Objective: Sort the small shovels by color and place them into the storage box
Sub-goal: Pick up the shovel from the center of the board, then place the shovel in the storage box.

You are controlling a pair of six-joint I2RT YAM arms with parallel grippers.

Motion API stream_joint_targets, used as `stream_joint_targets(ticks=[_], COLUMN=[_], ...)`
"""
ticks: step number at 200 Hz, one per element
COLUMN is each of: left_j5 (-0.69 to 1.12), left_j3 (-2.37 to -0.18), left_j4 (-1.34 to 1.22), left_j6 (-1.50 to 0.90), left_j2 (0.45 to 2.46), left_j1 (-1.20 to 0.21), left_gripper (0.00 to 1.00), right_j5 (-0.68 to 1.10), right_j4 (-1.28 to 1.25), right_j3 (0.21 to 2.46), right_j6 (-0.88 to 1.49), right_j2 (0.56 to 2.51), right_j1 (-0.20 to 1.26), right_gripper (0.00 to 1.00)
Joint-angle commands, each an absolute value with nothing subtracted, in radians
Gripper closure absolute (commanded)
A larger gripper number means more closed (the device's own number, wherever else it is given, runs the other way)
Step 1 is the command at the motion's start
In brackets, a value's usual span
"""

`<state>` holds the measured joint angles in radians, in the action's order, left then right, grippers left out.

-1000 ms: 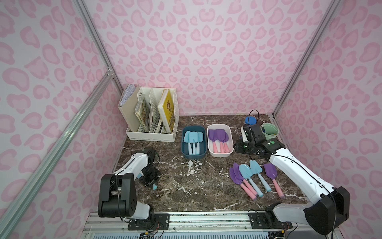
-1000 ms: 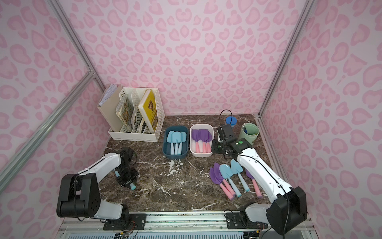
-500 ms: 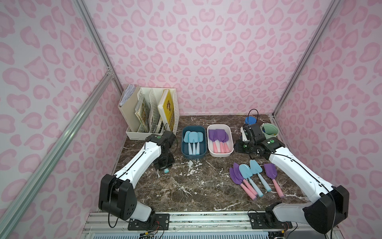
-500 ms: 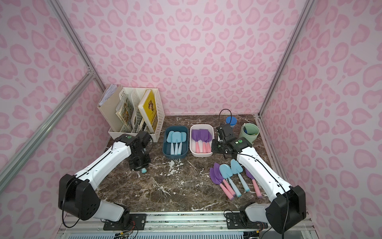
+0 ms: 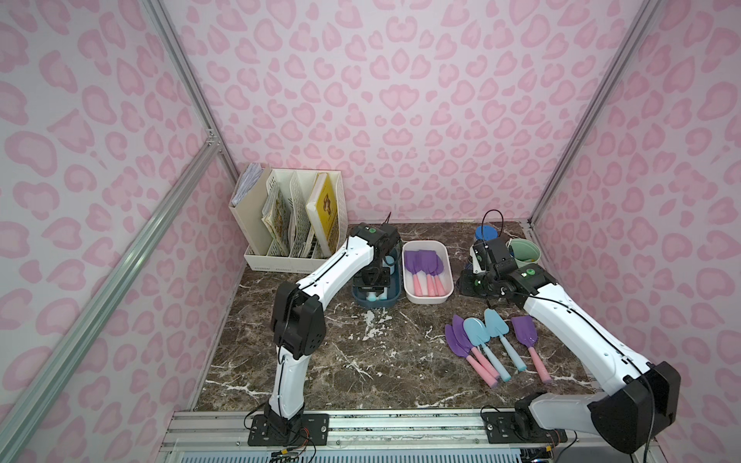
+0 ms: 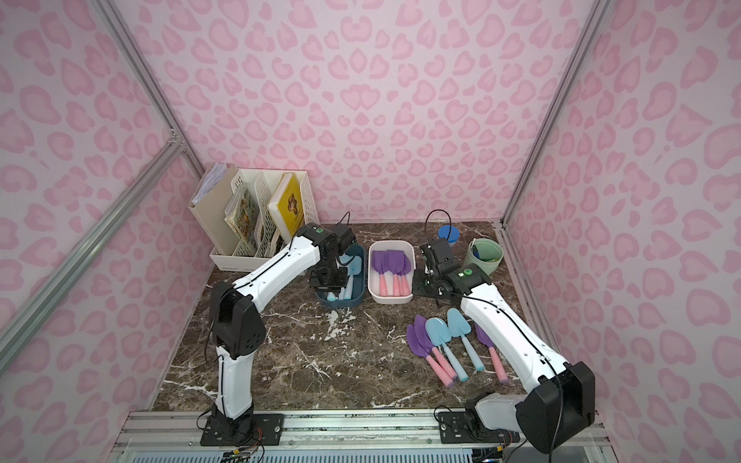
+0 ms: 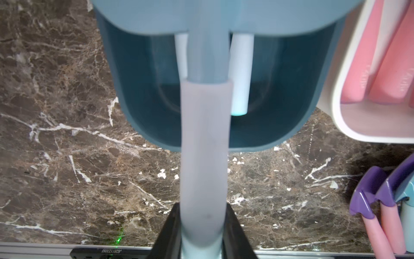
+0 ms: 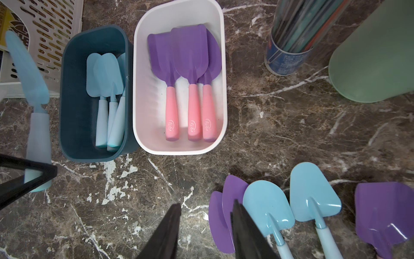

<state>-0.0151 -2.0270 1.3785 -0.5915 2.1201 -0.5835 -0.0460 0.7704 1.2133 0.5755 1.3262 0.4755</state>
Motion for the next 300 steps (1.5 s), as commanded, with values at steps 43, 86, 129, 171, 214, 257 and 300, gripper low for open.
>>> stream_joint_targets(ticks=[43,86,129,171,214,257,300], left_j5=[0.004,0.021,0.030,0.020,0.017,0.008,0.011], left_j3=[-2.226,-2.258,-2.272,-2.299,-2.320,-2.321,-2.319], left_j4=[1.499,1.500,1.494,1.505,1.517,1.533,1.539], left_j6=[-0.515,-0.492,-0.481,-0.475,-0.460,-0.447,-0.440], left_j2=[2.328,2.386,2.413,2.450,2.480,2.496,2.503], left_j1=[-0.539,-0.502,-0.499,-0.495,-0.491,-0.488,-0.486], left_gripper=[1.00,1.00,1.00,1.00,1.00,1.00,0.91], right_j5=[-0.064,-0.063,-0.058,-0.062,-0.064,-0.063,-0.063], right_j4=[0.795,0.789,0.785,0.786,0.786,0.784,0.784], right_j3=[1.245,1.242,1.243,1.241,1.242,1.240,1.236], right_j6=[0.581,0.579,0.577,0.574,0.574,0.577,0.577], right_j2=[1.355,1.368,1.383,1.384,1.382,1.386,1.387], right_j1=[0.480,0.479,0.479,0.479,0.480,0.479,0.479], right_gripper=[0.57,0.57,0.57,0.57,0.57,0.57,0.57])
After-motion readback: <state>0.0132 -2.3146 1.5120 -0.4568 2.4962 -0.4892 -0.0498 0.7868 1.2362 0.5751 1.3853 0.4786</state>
